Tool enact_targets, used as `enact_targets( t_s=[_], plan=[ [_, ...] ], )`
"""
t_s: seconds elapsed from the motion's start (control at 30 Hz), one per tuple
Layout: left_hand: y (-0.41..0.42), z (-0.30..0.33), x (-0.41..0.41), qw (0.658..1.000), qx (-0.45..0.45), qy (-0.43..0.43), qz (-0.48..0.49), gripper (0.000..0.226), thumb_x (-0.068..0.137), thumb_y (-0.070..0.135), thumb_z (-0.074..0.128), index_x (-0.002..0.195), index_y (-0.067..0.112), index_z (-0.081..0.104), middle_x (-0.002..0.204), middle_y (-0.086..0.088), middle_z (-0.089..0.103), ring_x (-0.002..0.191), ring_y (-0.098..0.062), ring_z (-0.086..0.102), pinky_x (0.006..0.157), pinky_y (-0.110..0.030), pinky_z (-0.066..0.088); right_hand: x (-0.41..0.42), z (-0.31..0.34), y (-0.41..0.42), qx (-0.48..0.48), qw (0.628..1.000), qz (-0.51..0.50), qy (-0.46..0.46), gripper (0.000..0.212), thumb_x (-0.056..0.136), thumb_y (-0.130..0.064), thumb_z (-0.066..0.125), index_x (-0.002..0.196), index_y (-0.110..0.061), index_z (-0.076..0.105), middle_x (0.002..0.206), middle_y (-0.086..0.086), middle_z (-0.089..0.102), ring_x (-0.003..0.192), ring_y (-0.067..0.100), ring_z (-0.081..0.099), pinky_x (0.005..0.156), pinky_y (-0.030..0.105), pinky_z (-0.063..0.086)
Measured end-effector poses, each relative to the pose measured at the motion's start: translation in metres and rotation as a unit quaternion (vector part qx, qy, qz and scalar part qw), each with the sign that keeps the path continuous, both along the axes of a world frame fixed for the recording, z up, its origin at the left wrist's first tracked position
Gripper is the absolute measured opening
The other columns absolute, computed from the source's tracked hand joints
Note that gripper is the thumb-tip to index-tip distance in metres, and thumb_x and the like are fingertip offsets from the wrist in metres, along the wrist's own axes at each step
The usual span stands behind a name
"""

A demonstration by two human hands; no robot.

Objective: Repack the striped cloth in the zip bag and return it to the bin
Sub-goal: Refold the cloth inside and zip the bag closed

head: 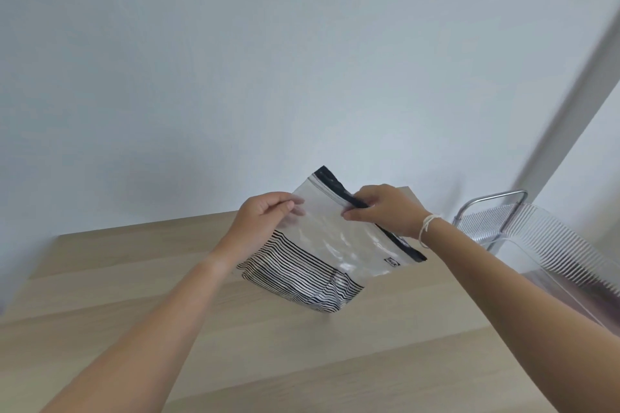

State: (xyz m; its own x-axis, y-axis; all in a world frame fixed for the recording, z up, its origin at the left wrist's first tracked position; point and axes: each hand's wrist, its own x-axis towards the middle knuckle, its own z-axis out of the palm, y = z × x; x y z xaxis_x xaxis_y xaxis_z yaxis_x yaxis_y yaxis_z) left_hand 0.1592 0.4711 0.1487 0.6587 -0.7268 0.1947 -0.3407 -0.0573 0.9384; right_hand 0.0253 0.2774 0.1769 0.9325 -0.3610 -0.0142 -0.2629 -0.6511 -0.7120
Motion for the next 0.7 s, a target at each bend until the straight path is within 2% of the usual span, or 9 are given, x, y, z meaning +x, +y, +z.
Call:
enact_targets(
  t_s=[0.1, 0.2, 0.27, 0.3, 0.4, 0.47, 0.53, 0.6, 0.7],
  plan=[
    [0.005, 0.003, 0.003, 0.999, -0.002, 0.033, -0.021, 0.024, 0.089, 0.013, 0.056, 0.091, 0.034, 0.069, 0.083, 0.01, 0.075, 0.079, -0.01, 0.07, 0.071, -0.021, 0.053, 0.002, 0.002, 0.001, 0.022, 1.0, 0.013, -0.006, 0.024, 0.077, -0.034, 0.069, 0.082, -0.01, 0.071, 0.043, -0.011, 0.049, 0.04, 0.0, 0.042, 0.042, 0.005, 0.031],
    [0.001, 0.012, 0.0, 0.995, -0.01, 0.059, -0.074, 0.024, 0.081, 0.016, 0.067, 0.096, 0.035, 0.069, 0.088, 0.018, 0.074, 0.084, 0.0, 0.067, 0.069, -0.013, 0.05, 0.007, 0.007, 0.007, 0.051, 0.996, 0.072, 0.005, 0.018, 0.078, -0.029, 0.069, 0.08, -0.013, 0.074, 0.063, -0.013, 0.07, 0.054, -0.005, 0.058, 0.061, 0.004, 0.04],
    [-0.005, 0.017, 0.0, 0.997, 0.0, 0.036, -0.064, 0.015, 0.078, 0.02, 0.07, 0.083, 0.033, 0.073, 0.082, 0.017, 0.075, 0.079, -0.002, 0.069, 0.067, -0.012, 0.05, 0.009, 0.008, 0.009, 0.059, 0.994, 0.09, 0.013, 0.012, 0.078, -0.026, 0.068, 0.078, -0.015, 0.074, 0.078, -0.004, 0.075, 0.061, 0.003, 0.063, 0.076, 0.018, 0.046],
    [-0.006, 0.018, 0.0, 0.998, 0.0, 0.033, -0.048, 0.012, 0.078, 0.019, 0.069, 0.077, 0.03, 0.074, 0.078, 0.015, 0.075, 0.073, -0.004, 0.07, 0.064, -0.012, 0.051, 0.009, 0.008, 0.008, 0.066, 0.993, 0.094, 0.017, 0.01, 0.078, -0.024, 0.067, 0.077, -0.017, 0.074, 0.081, -0.003, 0.075, 0.062, 0.005, 0.064, 0.078, 0.018, 0.046],
    [-0.002, 0.022, 0.008, 0.997, -0.024, 0.072, -0.01, 0.014, 0.081, 0.017, 0.065, 0.073, 0.024, 0.074, 0.073, 0.005, 0.076, 0.067, -0.012, 0.071, 0.06, -0.019, 0.055, 0.003, 0.009, -0.003, 0.073, 0.991, 0.094, 0.056, 0.008, 0.079, -0.026, 0.065, 0.078, -0.023, 0.073, 0.076, -0.013, 0.075, 0.065, 0.004, 0.069, 0.069, 0.0, 0.04],
    [0.008, 0.023, 0.02, 0.994, -0.039, 0.099, 0.007, 0.013, 0.082, 0.017, 0.064, 0.076, 0.021, 0.074, 0.075, 0.0, 0.076, 0.068, -0.015, 0.071, 0.062, -0.024, 0.058, -0.006, 0.006, -0.017, 0.067, 0.991, 0.081, 0.078, 0.011, 0.08, -0.029, 0.064, 0.082, -0.023, 0.073, 0.066, -0.018, 0.073, 0.064, 0.001, 0.067, 0.061, 0.003, 0.042],
    [0.02, 0.022, 0.032, 0.99, -0.049, 0.133, 0.02, 0.01, 0.079, 0.02, 0.065, 0.078, 0.019, 0.075, 0.075, -0.002, 0.075, 0.069, -0.016, 0.071, 0.062, -0.026, 0.058, -0.015, 0.002, -0.032, 0.078, 0.994, 0.05, 0.063, 0.017, 0.08, -0.033, 0.065, 0.085, -0.02, 0.074, 0.065, -0.012, 0.073, 0.062, 0.0, 0.064, 0.061, 0.008, 0.043],
    [0.028, 0.018, 0.04, 0.987, -0.043, 0.155, 0.025, 0.013, 0.074, 0.024, 0.066, 0.079, 0.017, 0.075, 0.076, -0.003, 0.075, 0.069, -0.017, 0.07, 0.062, -0.027, 0.059, -0.02, -0.003, -0.04, 0.134, 0.99, 0.021, 0.033, 0.017, 0.08, -0.036, 0.065, 0.087, -0.023, 0.074, 0.079, -0.001, 0.076, 0.074, 0.004, 0.067, 0.068, 0.012, 0.049],
    [0.032, 0.011, 0.044, 0.985, -0.031, 0.169, 0.027, 0.014, 0.082, 0.016, 0.061, 0.079, 0.016, 0.075, 0.074, -0.002, 0.075, 0.069, -0.018, 0.07, 0.062, -0.029, 0.059, -0.021, -0.007, -0.039, 0.238, 0.97, -0.02, -0.048, 0.013, 0.082, -0.031, 0.063, 0.08, -0.024, 0.074, 0.079, -0.012, 0.076, 0.074, -0.003, 0.067, 0.059, 0.007, 0.048]
  ],
)
